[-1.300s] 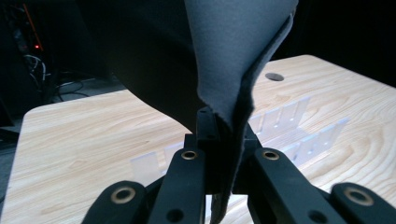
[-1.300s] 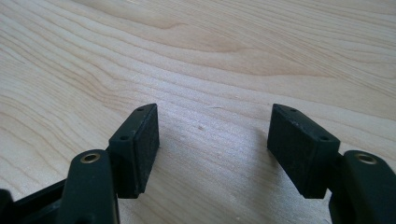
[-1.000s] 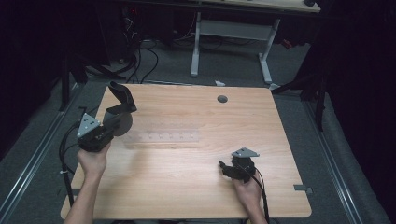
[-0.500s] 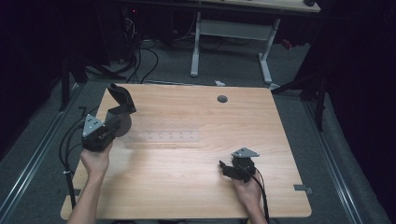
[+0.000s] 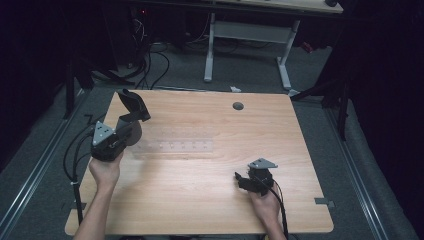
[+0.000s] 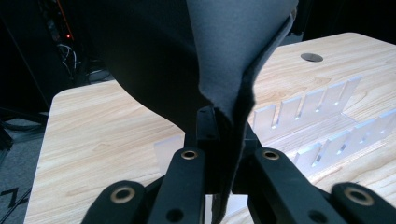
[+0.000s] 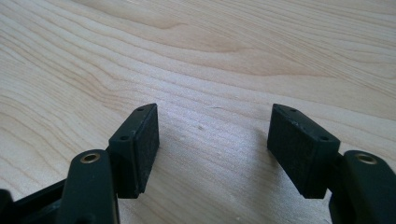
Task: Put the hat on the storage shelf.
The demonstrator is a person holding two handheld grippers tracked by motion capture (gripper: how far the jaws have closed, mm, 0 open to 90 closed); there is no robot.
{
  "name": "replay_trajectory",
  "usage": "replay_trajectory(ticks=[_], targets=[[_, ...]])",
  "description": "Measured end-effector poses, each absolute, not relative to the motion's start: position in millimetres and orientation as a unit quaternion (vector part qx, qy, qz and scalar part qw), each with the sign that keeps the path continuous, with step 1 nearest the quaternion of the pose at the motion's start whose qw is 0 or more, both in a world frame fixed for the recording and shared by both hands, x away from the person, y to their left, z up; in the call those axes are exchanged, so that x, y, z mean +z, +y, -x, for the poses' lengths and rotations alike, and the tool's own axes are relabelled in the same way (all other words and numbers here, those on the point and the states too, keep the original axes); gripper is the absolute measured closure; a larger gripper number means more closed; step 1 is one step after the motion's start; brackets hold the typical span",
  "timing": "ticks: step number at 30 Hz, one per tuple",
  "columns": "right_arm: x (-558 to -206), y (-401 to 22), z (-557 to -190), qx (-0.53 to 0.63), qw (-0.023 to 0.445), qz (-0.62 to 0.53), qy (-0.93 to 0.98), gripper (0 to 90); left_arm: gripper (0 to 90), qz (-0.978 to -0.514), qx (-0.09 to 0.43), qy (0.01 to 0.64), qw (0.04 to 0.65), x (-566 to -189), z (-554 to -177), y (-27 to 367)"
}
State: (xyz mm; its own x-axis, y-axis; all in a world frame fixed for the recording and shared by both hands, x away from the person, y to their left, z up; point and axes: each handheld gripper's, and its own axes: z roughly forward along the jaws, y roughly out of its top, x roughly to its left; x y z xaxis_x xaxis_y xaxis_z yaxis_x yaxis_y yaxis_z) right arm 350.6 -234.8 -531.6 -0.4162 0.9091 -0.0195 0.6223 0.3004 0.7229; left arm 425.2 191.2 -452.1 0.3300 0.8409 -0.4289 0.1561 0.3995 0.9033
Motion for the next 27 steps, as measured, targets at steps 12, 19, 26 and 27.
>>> replay_trajectory(ticks=[12,19,26,27], targets=[[-531.6,-234.7,-350.6,0.326,0.22,-0.494,0.775,34.4,86.4,-0.492,0.255,0.526,0.645,-466.8,-430.7,187.0],[-531.6,-234.7,-350.6,0.326,0.22,-0.494,0.775,34.4,86.1,-0.501,0.254,0.531,0.634,-473.6,-433.0,184.0],[-531.6,-234.7,-350.5,0.326,0.22,-0.494,0.775,34.3,85.3,-0.5,0.246,0.534,0.636,-477.3,-428.4,187.7],[-531.6,-234.7,-350.5,0.326,0.22,-0.494,0.775,34.4,85.1,-0.5,0.244,0.536,0.636,-477.5,-427.9,188.0]])
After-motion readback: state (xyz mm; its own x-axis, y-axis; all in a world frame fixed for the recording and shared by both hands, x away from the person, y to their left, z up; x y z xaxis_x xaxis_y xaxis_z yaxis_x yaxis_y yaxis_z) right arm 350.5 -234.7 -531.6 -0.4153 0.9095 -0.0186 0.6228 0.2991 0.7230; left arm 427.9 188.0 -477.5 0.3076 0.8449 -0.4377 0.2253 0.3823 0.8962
